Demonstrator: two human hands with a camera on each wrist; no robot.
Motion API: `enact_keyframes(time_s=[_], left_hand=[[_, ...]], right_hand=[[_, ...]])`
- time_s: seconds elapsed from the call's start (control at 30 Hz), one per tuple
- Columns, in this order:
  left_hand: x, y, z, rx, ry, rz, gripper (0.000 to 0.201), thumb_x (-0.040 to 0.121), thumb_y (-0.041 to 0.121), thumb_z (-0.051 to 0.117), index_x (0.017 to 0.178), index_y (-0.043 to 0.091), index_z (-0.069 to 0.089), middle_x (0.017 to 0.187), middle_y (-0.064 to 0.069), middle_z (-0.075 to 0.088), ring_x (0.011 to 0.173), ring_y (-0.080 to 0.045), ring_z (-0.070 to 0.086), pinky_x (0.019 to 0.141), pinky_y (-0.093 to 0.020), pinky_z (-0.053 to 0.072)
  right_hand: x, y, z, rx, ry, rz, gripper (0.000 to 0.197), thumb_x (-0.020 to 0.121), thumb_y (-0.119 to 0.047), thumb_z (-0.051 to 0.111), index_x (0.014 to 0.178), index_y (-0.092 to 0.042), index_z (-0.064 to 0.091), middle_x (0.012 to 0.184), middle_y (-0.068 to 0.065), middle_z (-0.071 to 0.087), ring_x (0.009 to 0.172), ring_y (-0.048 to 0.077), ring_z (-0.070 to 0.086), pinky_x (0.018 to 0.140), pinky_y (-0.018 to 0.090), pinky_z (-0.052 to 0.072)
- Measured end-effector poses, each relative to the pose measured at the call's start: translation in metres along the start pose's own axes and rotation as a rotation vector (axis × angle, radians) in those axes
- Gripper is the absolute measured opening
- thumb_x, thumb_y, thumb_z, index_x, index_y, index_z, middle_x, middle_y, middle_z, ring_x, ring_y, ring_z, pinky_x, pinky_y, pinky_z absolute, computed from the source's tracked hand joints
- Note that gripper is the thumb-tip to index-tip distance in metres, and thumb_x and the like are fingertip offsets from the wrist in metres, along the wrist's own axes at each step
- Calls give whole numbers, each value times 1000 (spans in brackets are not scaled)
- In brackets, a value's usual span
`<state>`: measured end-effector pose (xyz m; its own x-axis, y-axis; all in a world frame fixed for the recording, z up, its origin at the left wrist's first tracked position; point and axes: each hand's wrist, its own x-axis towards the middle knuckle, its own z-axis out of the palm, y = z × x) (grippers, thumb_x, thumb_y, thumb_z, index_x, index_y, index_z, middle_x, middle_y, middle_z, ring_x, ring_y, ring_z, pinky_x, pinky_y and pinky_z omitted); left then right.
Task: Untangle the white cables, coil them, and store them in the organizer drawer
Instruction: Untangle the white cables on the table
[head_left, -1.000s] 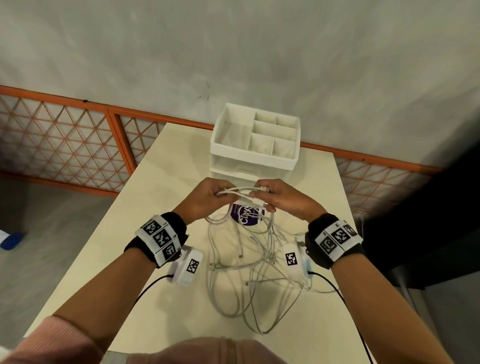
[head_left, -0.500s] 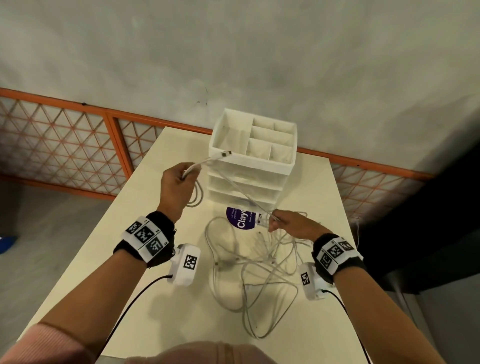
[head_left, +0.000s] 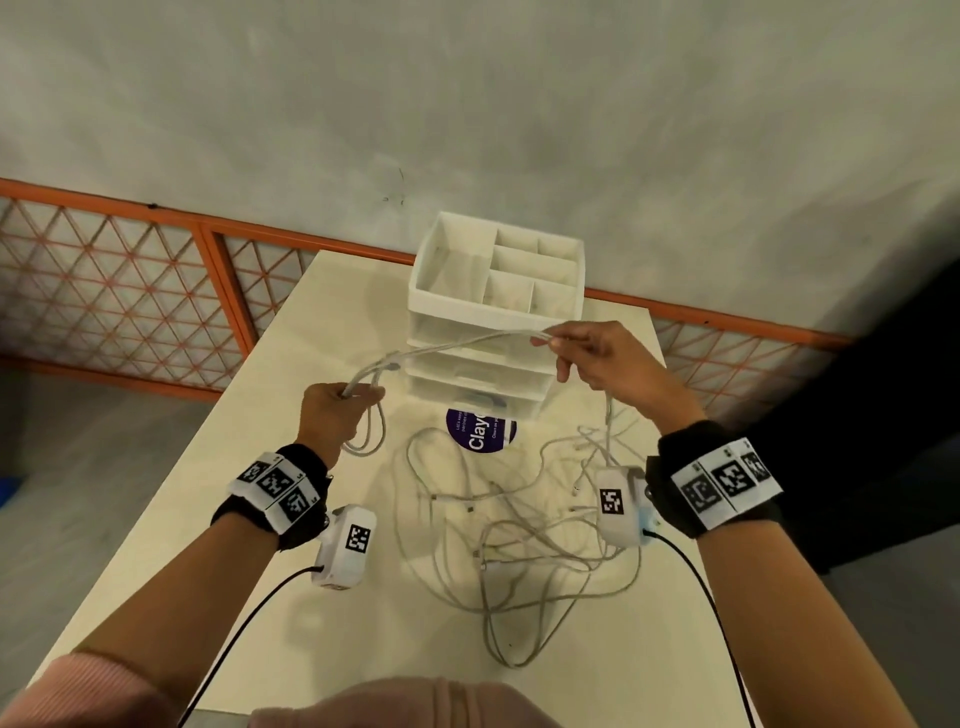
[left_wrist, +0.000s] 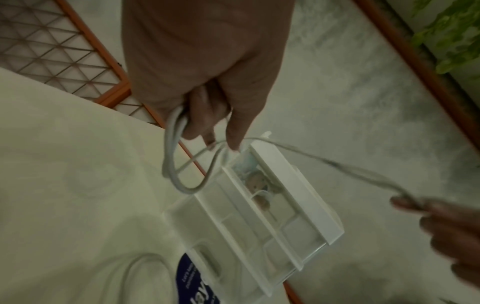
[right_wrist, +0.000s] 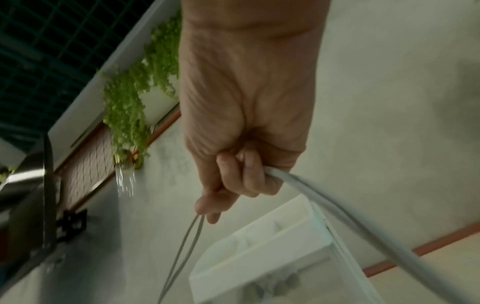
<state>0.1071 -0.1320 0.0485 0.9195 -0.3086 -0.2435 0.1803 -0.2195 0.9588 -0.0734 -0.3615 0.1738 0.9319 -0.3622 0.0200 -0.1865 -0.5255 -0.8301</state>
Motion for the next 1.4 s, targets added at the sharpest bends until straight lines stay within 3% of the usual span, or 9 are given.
enact_keyframes(time_s=[0.2,0.4,0.53,0.7,0.93,1.03,1.2,1.3,1.4], left_hand=[[-8,18,1,-259,107,121,37,100,29,40,79,10,65,44,7,35,32,-3,24,35,-16,22],[-51,49,36,-83,-440,300,35,101,31,37,107,10,65,57,14,50,39,-2,22,38,-15,18],[-62,50,43,-5,-667,227,37,102,34,34,79,14,55,60,9,54,40,-4,20,39,-17,15],[-57,66,33,-106,-482,314,34,102,32,32,71,20,37,60,12,32,41,0,23,39,-14,20],[-45,75,24,-247,-284,422,35,103,29,30,71,19,36,49,15,29,41,-1,21,38,-16,19],[-37,67,22,-235,-220,416,35,103,30,30,70,20,36,54,13,30,41,-1,22,39,-14,22],[-15,33,10,51,-102,493,33,102,32,32,72,23,39,66,6,33,54,-9,29,54,-22,29],[-8,19,6,173,-24,469,34,102,26,34,79,5,46,69,-2,38,66,-17,34,59,-18,32],[-7,10,6,278,19,428,37,102,24,34,86,-6,49,69,-9,44,68,-25,39,60,-26,32]], right_hand=[[-4,20,15,-267,-164,135,26,96,-19,54,114,-8,69,57,-5,61,41,-4,47,45,9,34],[-2,-17,39,-83,-310,38,26,97,-18,53,117,-8,66,60,1,57,38,0,39,42,9,30],[5,-21,30,-44,-262,-3,22,95,-22,57,108,-9,69,58,-4,57,41,1,38,43,11,29],[-1,30,28,-66,-292,116,29,90,-25,64,95,3,65,57,-8,52,50,2,46,56,18,39],[-7,105,38,-339,-340,248,23,99,-26,48,95,-7,61,106,9,69,101,31,62,92,40,45],[-8,113,34,-366,-296,236,26,101,-21,42,81,-21,60,95,-1,68,91,30,63,83,36,46],[-2,97,14,-133,2,58,24,101,-12,42,85,-10,61,81,-6,66,77,12,62,79,27,50],[3,73,-3,-49,138,-13,19,100,-13,44,90,-10,60,80,-1,67,67,-3,62,65,8,45],[10,52,-17,-48,178,-118,17,98,-17,50,93,-12,66,67,-2,62,58,3,56,60,12,44]])
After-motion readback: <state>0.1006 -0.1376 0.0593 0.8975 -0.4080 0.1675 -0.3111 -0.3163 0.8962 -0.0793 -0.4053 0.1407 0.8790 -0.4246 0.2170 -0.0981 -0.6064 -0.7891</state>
